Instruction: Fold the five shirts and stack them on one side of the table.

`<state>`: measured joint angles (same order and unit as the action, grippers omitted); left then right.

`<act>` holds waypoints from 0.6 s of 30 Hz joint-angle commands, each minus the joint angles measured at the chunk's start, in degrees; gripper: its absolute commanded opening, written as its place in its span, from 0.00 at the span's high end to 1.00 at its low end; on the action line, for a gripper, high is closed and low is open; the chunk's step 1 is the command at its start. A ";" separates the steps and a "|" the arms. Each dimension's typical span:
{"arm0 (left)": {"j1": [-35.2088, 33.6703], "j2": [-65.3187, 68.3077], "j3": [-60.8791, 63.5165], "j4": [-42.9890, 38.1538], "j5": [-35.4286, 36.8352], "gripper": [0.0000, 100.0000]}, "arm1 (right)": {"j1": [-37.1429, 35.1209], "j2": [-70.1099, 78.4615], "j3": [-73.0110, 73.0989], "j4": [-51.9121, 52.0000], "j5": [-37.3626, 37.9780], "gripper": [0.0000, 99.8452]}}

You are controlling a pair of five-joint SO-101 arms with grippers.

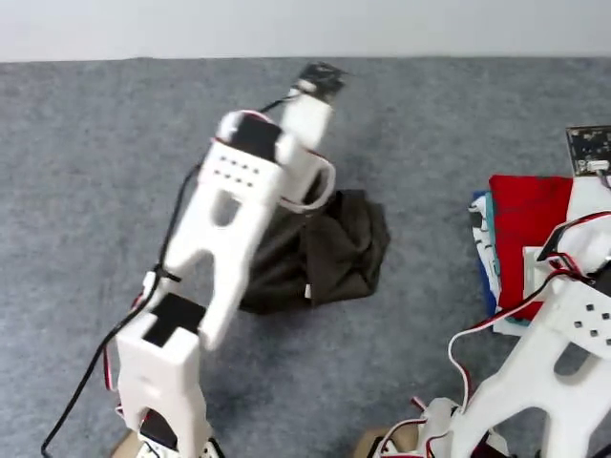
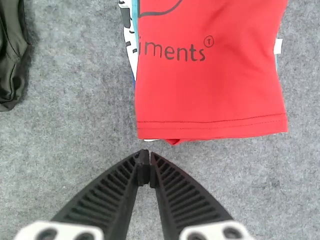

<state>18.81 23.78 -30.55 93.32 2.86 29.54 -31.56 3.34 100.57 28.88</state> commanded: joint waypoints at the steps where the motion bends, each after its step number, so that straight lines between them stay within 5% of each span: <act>1: -1.67 -0.62 4.26 -3.43 -3.87 1.00 | 0.40 -1.63 -0.18 2.15 0.00 0.99; 11: 2.99 -0.62 24.13 -18.81 -10.02 1.00 | 0.40 -1.71 -0.09 2.15 0.00 0.99; 18: 14.86 -1.93 24.31 -13.27 -9.93 1.00 | 0.40 -1.71 -0.09 2.15 0.00 0.99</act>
<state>28.48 23.78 -5.67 77.76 -6.55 29.54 -31.56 3.34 100.57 28.88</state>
